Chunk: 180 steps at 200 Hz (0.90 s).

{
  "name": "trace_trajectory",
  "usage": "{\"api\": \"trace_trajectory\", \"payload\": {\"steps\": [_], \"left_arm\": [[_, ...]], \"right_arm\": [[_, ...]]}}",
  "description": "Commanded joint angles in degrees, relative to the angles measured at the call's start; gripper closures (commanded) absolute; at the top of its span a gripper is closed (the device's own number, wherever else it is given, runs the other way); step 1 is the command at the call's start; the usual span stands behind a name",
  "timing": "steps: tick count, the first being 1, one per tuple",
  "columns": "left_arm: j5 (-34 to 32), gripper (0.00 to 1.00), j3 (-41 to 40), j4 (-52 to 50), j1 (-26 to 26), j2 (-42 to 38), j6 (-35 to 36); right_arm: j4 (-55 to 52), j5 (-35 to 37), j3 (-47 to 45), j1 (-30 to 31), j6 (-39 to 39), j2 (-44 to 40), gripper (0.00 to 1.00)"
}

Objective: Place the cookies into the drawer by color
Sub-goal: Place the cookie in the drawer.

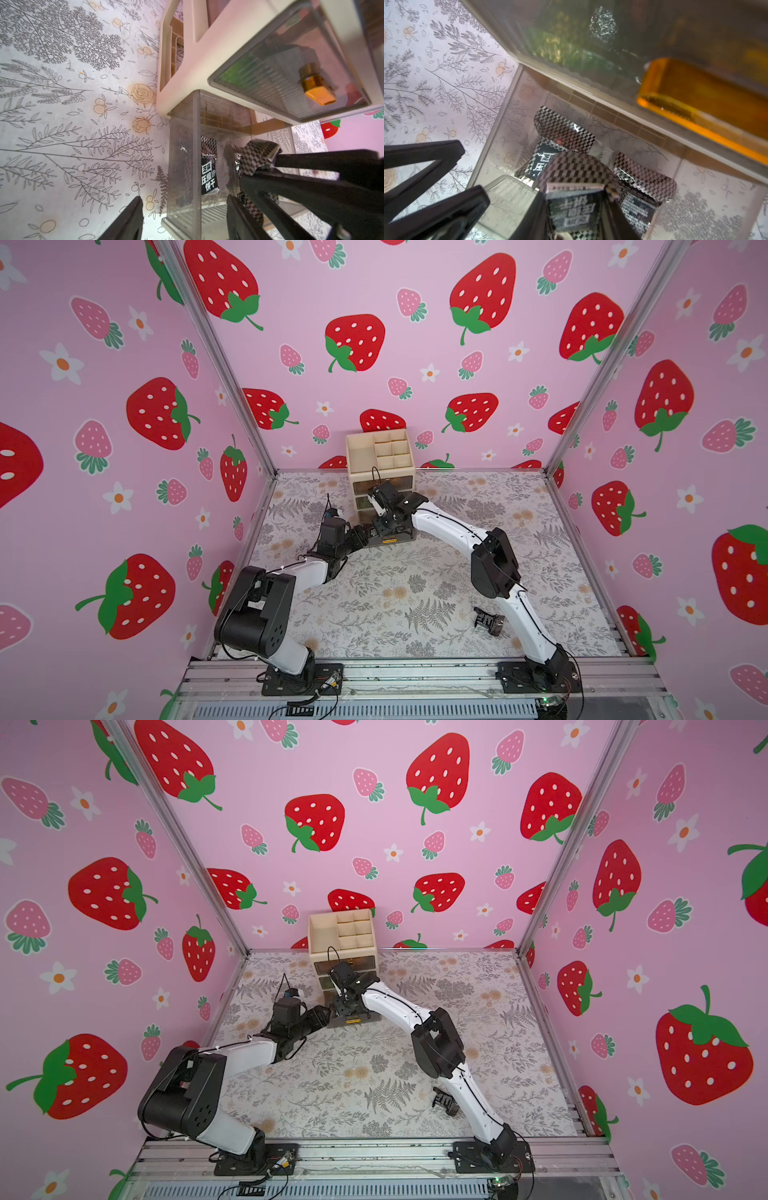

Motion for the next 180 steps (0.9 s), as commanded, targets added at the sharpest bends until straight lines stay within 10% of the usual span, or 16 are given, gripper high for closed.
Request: {"api": "trace_trajectory", "payload": {"steps": [1,180], "left_arm": [[1.04,0.33,-0.38,1.42,0.28,-0.11,0.43],[2.73,0.30,-0.49,2.90,0.63,2.47,-0.18]], "right_arm": [[-1.54,-1.99,1.34,-0.57,1.50,2.90,0.67],[-5.32,-14.67,3.39,-4.61,8.73,7.10,0.55]]}}
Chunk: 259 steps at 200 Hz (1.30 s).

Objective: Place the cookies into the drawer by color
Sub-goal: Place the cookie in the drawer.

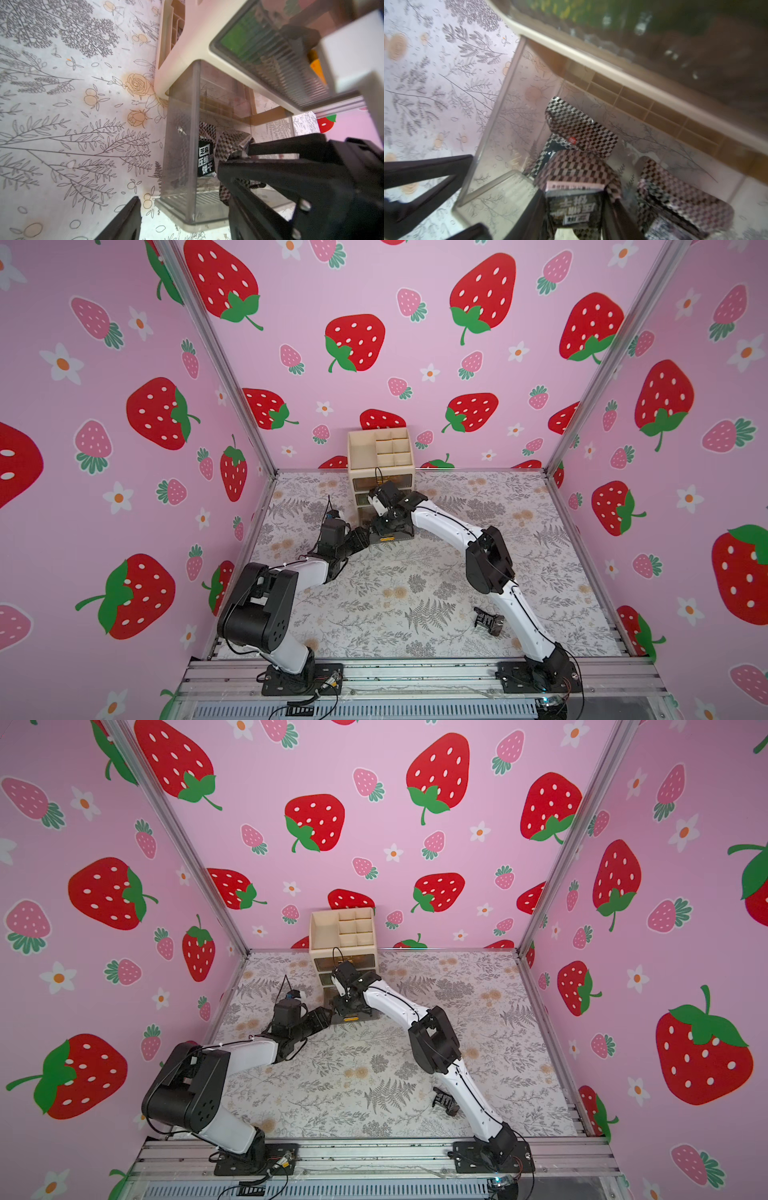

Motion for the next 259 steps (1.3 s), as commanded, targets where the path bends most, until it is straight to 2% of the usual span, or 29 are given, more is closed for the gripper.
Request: {"api": "trace_trajectory", "payload": {"steps": [1,34,54,77,109,127,133,170,259], "left_arm": [[0.56,0.30,0.02,1.24,0.34,0.43,0.06],[0.48,0.29,0.12,0.82,0.47,0.24,0.25],[0.43,0.29,0.03,0.80,0.43,0.08,0.35],[0.52,0.29,0.11,0.68,0.48,-0.06,0.31],[0.78,0.28,0.12,0.58,0.43,-0.36,0.20],[0.79,0.28,0.12,0.30,0.44,-0.68,0.20],[0.80,0.28,0.12,0.21,0.48,-0.80,0.15],[0.58,0.25,0.47,-0.69,0.44,-1.34,-0.03],[1.11,0.23,0.83,-1.35,0.35,-2.17,-0.46]], "right_arm": [[-3.21,-4.46,-0.92,-1.99,4.71,2.33,0.55],[-3.49,-5.99,-1.03,-2.57,5.14,2.68,0.54],[-3.87,-3.79,-1.21,-2.46,5.15,2.46,0.54],[-4.52,0.40,-1.50,-2.12,4.60,1.46,0.49],[-3.83,-0.40,-2.09,-1.97,4.45,0.11,0.49],[-3.64,0.86,-2.59,-1.48,4.18,-1.19,0.49],[-3.67,1.69,-2.87,-1.30,4.05,-1.77,0.44],[-2.42,2.88,-5.65,-0.44,4.00,-5.89,0.40],[0.89,5.58,-10.50,0.17,4.36,-11.68,0.38]]}}
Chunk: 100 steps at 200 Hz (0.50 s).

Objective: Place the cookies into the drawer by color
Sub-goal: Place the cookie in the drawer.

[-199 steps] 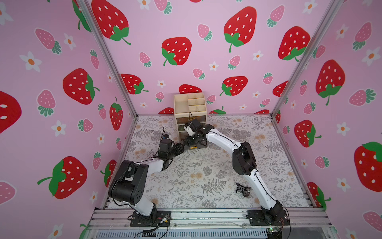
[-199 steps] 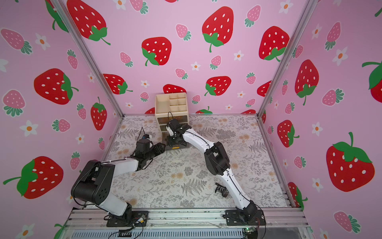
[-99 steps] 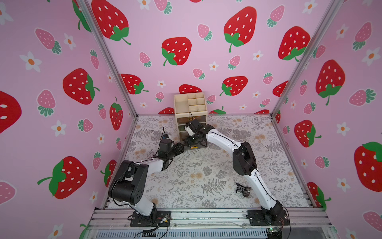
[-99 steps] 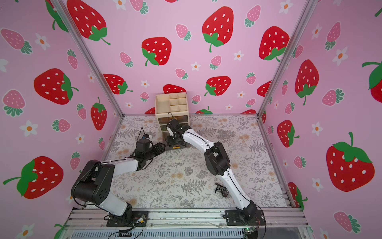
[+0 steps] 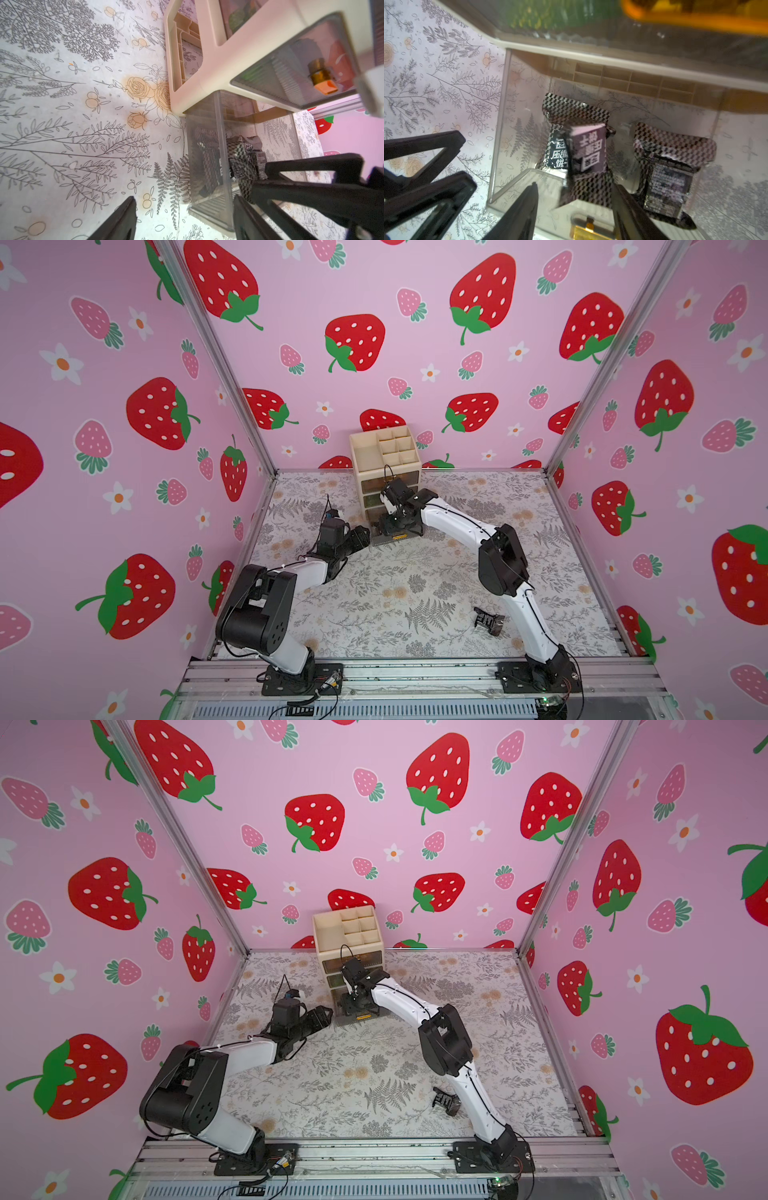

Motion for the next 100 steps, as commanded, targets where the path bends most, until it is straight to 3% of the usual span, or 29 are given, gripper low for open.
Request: {"api": "trace_trajectory", "payload": {"steps": [1,45,60,100], "left_arm": [[1.10,0.23,0.83,-0.61,0.17,-0.97,-0.46],[1.22,0.23,1.91,-0.41,-0.98,-1.31,-0.71],[-1.41,0.23,2.22,-2.48,-2.84,-2.87,-0.07],[-5.18,0.25,0.65,-7.69,-10.35,-13.25,1.66]], "right_arm": [[0.03,1.90,-1.29,0.28,0.53,-3.23,0.38],[4.47,-0.95,-9.44,0.30,1.22,-9.76,0.38],[5.52,-1.82,-14.15,0.38,1.74,-13.97,0.39],[10.44,1.31,-38.77,0.28,6.87,-33.15,0.39]]}}
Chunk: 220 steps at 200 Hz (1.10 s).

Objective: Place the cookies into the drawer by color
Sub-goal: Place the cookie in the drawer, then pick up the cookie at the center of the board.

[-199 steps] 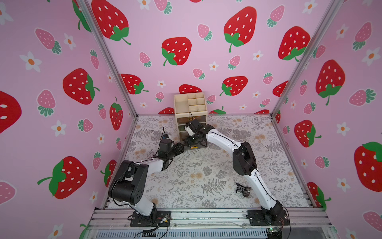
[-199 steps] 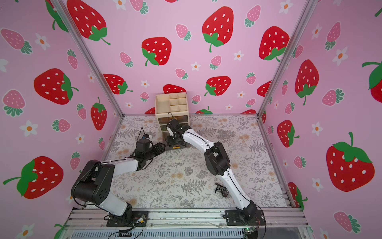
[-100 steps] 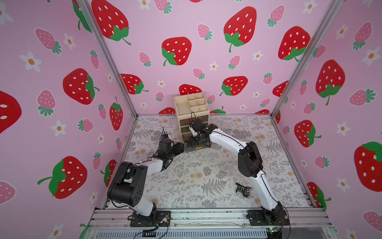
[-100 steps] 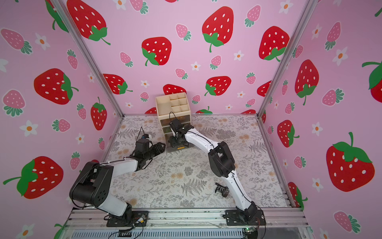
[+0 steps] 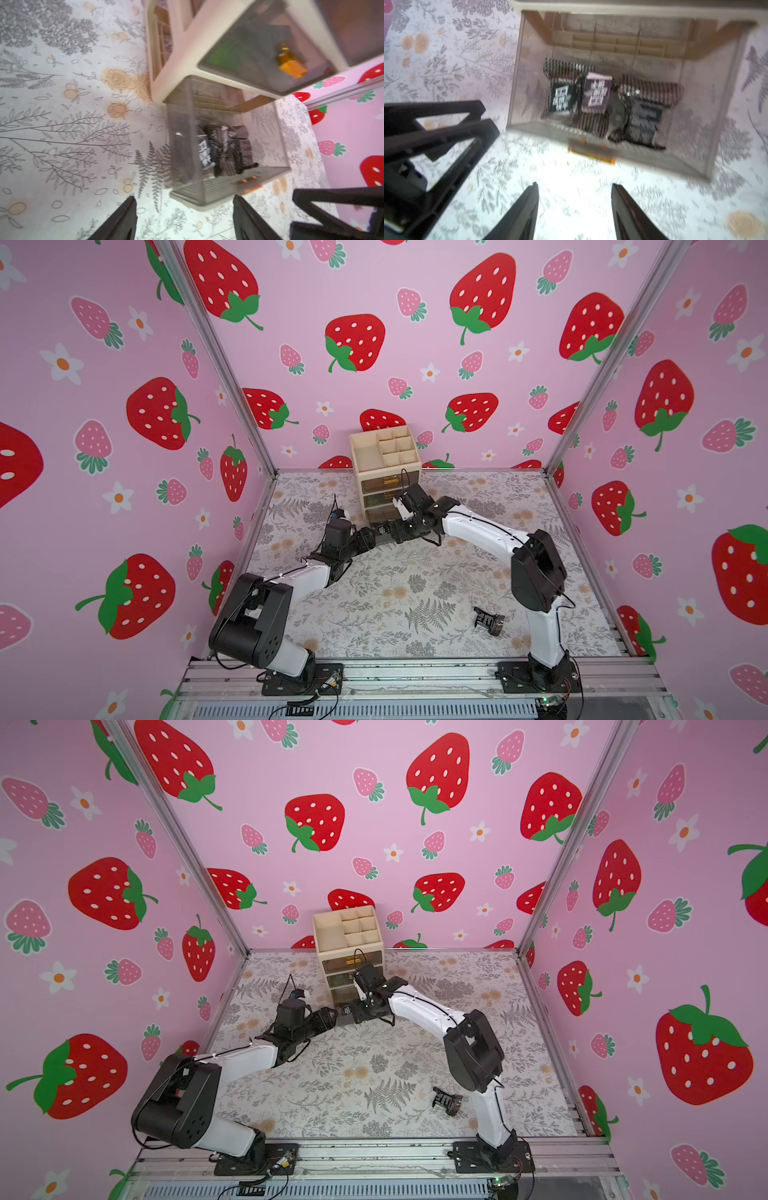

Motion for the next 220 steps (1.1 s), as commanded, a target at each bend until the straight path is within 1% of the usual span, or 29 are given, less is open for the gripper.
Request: {"api": "trace_trajectory", "payload": {"steps": [1,24,42,59,67,80,97,113,134,141,146,160,182,205,220], "left_arm": [[-2.25,0.25,0.58,-3.18,-4.45,-6.22,1.89],[-3.70,0.25,0.55,-7.89,-10.37,-11.47,3.44],[-2.87,0.25,-1.78,-7.18,-14.92,-14.64,2.18],[-2.76,0.25,-2.84,-7.59,-19.03,-16.11,1.25],[-1.73,0.25,-2.76,-7.88,-20.51,-15.93,0.79],[-0.14,0.25,-2.85,-7.21,-22.86,-15.15,0.14],[-1.04,0.24,-2.53,-7.17,-26.38,-14.27,-0.42],[-1.54,0.24,-1.79,-7.60,-29.69,-12.92,-0.42],[0.97,0.23,-0.56,-6.75,-31.48,-9.83,-1.14],[1.47,0.23,0.05,-6.64,-31.98,-8.59,-1.15],[1.50,0.23,0.49,-6.82,-32.43,-7.78,-1.15],[0.76,0.23,1.40,-7.15,-33.66,-5.90,-1.07],[0.19,0.23,1.85,-6.72,-34.67,-4.12,-1.23],[-0.33,0.22,1.47,-5.91,-34.90,-3.53,-1.31],[-1.18,0.22,1.37,-6.08,-34.91,-3.53,-1.15]], "right_arm": [[2.26,2.04,-10.67,0.24,4.44,-10.86,0.39],[-2.05,4.59,-21.48,0.28,8.43,-19.75,0.40],[-6.34,6.73,-29.69,0.30,13.16,-27.22,0.42],[-7.48,6.07,-38.58,0.32,18.55,-35.47,0.42],[-8.27,5.21,-42.08,0.35,21.08,-38.82,0.42],[-9.40,1.71,-46.50,0.81,23.63,-43.63,0.42],[-12.52,-0.32,-51.40,2.54,26.98,-49.25,0.40],[-15.44,-1.04,-54.36,4.49,29.92,-53.87,0.38],[-17.08,-3.06,-56.63,6.91,32.10,-58.84,0.38],[-16.96,-3.64,-57.73,7.57,33.17,-59.09,0.38],[-16.75,-4.46,-58.55,7.90,33.78,-61.05,0.38],[-16.58,-6.51,-60.55,8.44,34.73,-61.03,0.37],[-16.96,-6.80,-61.69,8.93,35.39,-58.99,0.35],[-12.89,-7.90,-63.63,9.02,36.12,-56.34,0.31],[-12.58,-6.49,-63.47,8.93,35.74,-54.38,0.28]]}}
